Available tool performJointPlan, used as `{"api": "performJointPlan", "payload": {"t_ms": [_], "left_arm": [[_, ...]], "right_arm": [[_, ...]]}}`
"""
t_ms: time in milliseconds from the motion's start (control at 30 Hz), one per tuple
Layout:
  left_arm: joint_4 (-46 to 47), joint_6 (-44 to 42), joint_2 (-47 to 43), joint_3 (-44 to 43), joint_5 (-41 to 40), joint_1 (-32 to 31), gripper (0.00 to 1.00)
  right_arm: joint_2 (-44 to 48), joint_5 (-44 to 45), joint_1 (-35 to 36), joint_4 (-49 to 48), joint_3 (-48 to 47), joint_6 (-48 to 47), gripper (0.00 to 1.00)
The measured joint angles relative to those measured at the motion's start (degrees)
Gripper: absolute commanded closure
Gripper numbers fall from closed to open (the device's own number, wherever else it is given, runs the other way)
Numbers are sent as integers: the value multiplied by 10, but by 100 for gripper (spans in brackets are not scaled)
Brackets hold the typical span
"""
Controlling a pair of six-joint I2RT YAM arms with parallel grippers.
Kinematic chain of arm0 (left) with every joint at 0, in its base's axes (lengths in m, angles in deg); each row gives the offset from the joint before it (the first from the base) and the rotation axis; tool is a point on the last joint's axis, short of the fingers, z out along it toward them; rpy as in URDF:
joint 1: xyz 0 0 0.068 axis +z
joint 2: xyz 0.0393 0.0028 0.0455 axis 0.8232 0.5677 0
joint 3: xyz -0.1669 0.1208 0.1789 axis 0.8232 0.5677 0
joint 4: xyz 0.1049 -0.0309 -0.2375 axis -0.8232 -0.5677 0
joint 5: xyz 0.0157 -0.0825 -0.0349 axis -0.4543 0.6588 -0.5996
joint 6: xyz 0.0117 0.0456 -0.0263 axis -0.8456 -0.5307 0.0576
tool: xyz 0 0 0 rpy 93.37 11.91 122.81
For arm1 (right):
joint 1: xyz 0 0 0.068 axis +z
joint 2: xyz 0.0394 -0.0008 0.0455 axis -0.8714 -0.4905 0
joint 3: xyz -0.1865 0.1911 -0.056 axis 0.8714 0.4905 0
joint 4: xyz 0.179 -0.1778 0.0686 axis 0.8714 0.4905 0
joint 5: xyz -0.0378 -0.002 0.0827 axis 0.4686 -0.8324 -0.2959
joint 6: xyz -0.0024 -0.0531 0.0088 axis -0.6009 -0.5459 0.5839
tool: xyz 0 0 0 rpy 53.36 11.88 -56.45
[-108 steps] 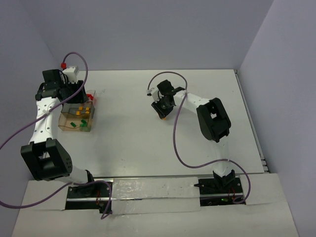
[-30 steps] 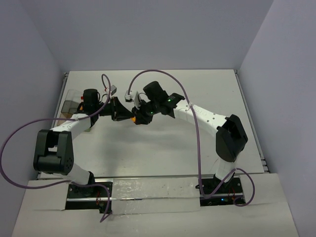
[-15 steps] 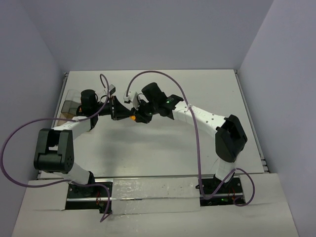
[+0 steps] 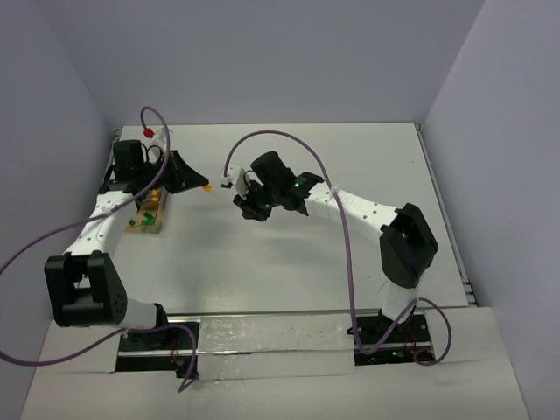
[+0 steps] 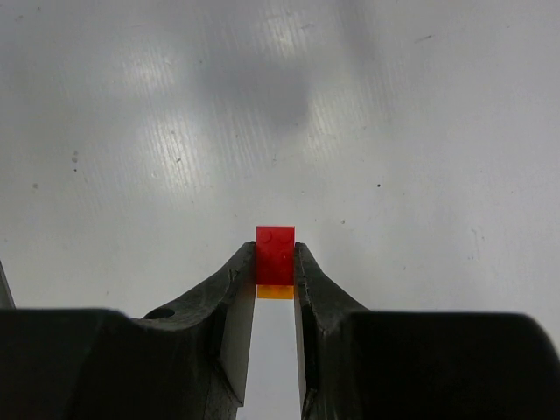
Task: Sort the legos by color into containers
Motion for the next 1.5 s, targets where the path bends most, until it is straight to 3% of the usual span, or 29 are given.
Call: {"api": "performJointPlan", "payload": {"t_ms": [133, 300, 567, 800, 967, 1100, 1233, 1500], "left_arm": [[-68, -109, -21, -38, -169, 14, 100], [-87, -198, -13, -53, -325, 38, 100], [-63, -248, 77, -83, -461, 69, 100], [-45, -283, 135, -103, -519, 73, 99], [-29, -295, 166, -108, -538, 78, 91], [-22, -298, 191, -110, -547, 80, 79], [-21, -300, 214, -112, -555, 81, 55], [-23, -302, 227, -125, -559, 83, 43]], "right_arm": [[0, -10, -5, -8, 0, 22, 100], [0, -34, -28, -26, 0, 67, 100], [1, -80, -94, -69, -6, 162, 100], [2, -94, -116, -99, -6, 211, 100], [3, -109, -122, -116, -6, 252, 100], [7, -120, -132, -135, -5, 288, 100], [10, -129, -143, -157, -2, 328, 100], [10, -121, -152, -190, -2, 433, 100]]}}
